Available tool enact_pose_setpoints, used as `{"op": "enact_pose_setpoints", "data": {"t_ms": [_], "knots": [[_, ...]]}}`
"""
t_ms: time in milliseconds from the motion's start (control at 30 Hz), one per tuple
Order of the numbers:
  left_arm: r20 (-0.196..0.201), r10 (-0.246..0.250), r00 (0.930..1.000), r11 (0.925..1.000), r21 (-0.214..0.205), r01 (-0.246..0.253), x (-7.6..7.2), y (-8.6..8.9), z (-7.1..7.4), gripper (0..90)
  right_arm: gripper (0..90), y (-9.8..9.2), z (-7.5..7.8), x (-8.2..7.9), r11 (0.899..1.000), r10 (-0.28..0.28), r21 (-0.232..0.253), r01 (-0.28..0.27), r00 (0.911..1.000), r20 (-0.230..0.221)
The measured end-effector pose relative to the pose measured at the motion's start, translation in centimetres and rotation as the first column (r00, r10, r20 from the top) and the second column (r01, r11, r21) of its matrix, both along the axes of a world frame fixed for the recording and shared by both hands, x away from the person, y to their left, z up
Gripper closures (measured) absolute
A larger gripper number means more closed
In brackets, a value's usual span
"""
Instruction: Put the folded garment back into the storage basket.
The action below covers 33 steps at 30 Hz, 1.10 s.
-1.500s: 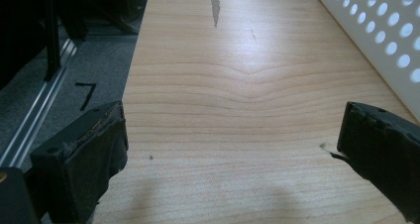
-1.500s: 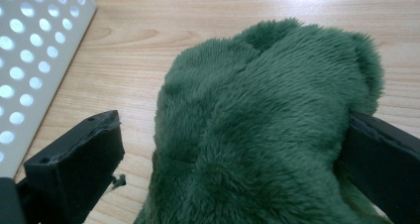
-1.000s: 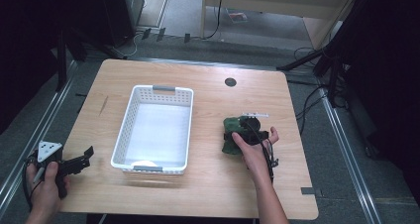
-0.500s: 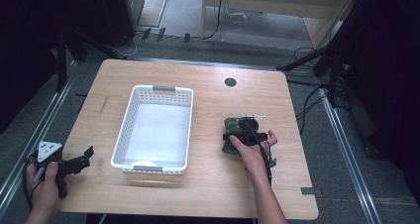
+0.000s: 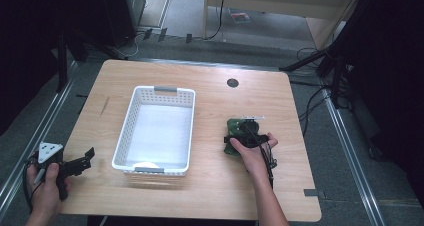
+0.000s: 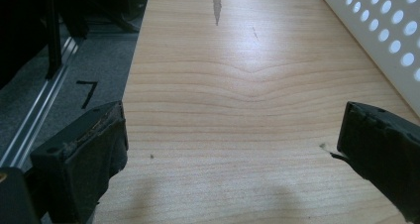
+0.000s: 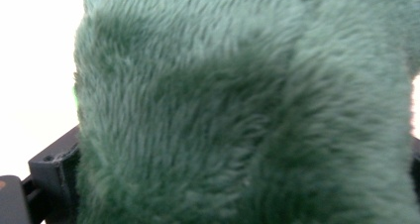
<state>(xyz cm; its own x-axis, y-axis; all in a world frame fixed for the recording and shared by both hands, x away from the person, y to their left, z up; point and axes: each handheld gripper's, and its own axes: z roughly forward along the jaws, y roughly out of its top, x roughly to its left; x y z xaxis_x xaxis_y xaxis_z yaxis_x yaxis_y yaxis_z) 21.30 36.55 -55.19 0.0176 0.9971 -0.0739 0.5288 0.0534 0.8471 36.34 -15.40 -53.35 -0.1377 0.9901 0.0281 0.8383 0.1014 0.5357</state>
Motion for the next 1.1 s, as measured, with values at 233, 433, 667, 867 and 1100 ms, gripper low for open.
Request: {"op": "enact_pose_setpoints", "data": {"t_ms": [233,433,667,867,1100], "knots": [[-0.001,-0.002,1.0,1.0,0.0,0.002,0.0,0.0,0.0,0.2,0.7,0.2,-0.5,-0.4,1.0,-0.002,-0.016,0.003,0.9986,0.053],[-0.003,0.0,1.0,1.0,0.0,-0.001,0.0,0.0,0.0,0.2,3.2,-0.1,-0.3,-0.6,1.0,-0.008,0.008,0.008,0.9978,0.066],[-0.004,0.002,1.0,1.0,0.001,-0.002,0.0,0.0,0.0,0.2,7.8,-0.7,0.3,-1.3,0.996,-0.059,0.075,0.049,0.9889,0.137],[-0.003,0.002,1.0,1.0,0.002,-0.002,0.1,0.0,0.0,0.2,11.0,-0.9,1.8,-1.9,0.994,-0.074,0.096,0.056,0.9785,0.193],[-0.005,0.002,1.0,1.0,0.002,-0.002,0.1,0.0,0.0,0.2,12.2,-0.8,3.4,-2.4,0.992,-0.072,0.119,0.044,0.9673,0.243]]}}
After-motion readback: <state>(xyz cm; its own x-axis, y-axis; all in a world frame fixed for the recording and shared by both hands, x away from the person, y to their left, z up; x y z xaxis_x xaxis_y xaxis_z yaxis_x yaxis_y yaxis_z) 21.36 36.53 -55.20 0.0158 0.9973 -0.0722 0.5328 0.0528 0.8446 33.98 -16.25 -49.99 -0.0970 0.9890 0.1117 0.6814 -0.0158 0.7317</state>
